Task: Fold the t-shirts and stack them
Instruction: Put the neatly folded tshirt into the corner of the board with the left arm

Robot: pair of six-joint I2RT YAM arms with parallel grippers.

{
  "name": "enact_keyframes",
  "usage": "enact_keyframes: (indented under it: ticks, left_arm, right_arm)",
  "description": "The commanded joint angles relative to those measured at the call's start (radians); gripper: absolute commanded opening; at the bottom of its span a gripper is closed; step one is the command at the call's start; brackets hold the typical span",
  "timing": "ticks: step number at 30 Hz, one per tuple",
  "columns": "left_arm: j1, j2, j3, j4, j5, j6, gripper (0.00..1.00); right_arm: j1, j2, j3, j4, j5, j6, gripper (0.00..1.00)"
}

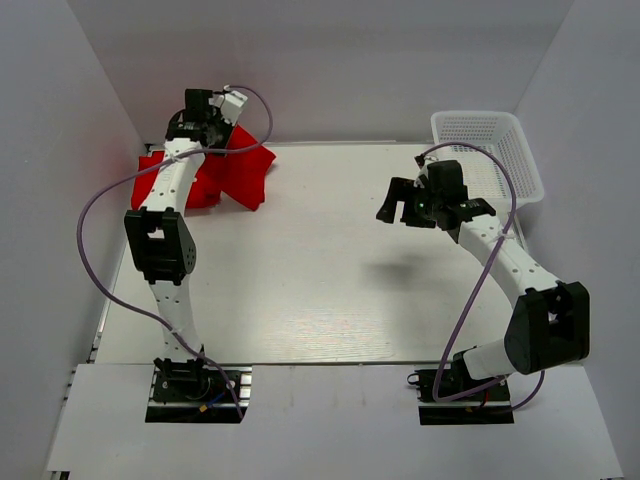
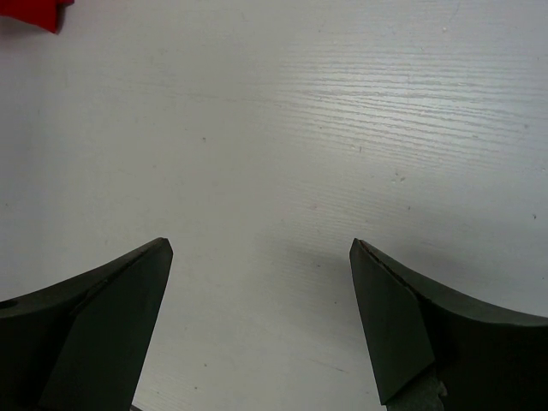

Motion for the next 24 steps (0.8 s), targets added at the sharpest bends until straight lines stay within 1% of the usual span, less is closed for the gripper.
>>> enact_keyframes:
  ticks: [1,10,14,17,20,24]
  left_arm:
    - [0.025,-0.041,0.077,-0.017,0.038,0.029,0.0]
    - [0.108,-0.114,0.109,-0.037,0.05,0.029,0.0]
    - [0.148,-0.114,0.118,-0.024,0.061,0.029,0.0]
    - [0.157,-0.114,0.127,-0.023,0.073,0.029,0.0]
    - [0.179,-0.105,0.184,-0.033,0.114,0.02,0.0]
    - [0.208,-0.114,0.195,-0.033,0.139,0.009,0.0]
  right_arm:
    - [-0.006,0.015,0.042,-0.013,0.018,0.014,0.9]
    - [-0.003,0.061,0.082,-0.033,-0.008,0.026,0.9]
    - [-0.002,0.118,0.133,-0.056,-0.031,0.02,0.9]
    - [-0.003,0.135,0.146,-0.062,-0.034,0.021,0.9]
    - [0.001,0.168,0.174,-0.071,-0.05,0.026,0.9]
    - [-0.002,0.196,0.197,-0.073,-0.067,0.035,0.9]
